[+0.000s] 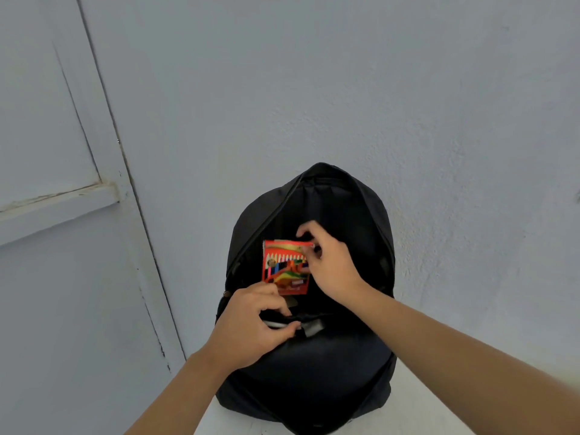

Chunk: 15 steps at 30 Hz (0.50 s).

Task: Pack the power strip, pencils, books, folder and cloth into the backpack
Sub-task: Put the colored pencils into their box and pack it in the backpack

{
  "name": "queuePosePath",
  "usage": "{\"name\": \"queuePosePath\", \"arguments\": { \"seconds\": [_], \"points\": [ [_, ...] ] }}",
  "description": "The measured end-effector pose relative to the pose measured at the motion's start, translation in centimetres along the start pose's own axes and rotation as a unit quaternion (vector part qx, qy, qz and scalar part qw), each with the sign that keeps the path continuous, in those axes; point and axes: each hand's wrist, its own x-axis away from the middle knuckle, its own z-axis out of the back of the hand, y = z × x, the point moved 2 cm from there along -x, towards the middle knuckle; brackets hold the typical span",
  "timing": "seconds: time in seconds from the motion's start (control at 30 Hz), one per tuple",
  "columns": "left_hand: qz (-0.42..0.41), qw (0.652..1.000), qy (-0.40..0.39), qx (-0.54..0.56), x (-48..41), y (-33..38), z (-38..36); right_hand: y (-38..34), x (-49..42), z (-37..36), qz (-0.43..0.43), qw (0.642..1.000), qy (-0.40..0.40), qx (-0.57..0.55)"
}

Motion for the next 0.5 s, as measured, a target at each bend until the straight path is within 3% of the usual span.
{"name": "queuePosePath", "arguments": {
  "seconds": [0.2,0.4,0.5],
  "points": [
    [0.007,1.000,0.006,0.005,0.1,-0.4,0.1,2.6,-1.0,-2.6,-0.080,0.995,-0.040,0.045],
    [0.007,1.000,0.026,0.001,-0.5,-1.1,-0.5,3.1,-1.4,-2.8,0.015,0.991,-0.005,0.134],
    [0.000,0.999,0.039,-0.016,-1.2,-1.5,-0.6,3.2,-2.1,-2.7,0.007,0.980,-0.001,0.197]
  ]
}}
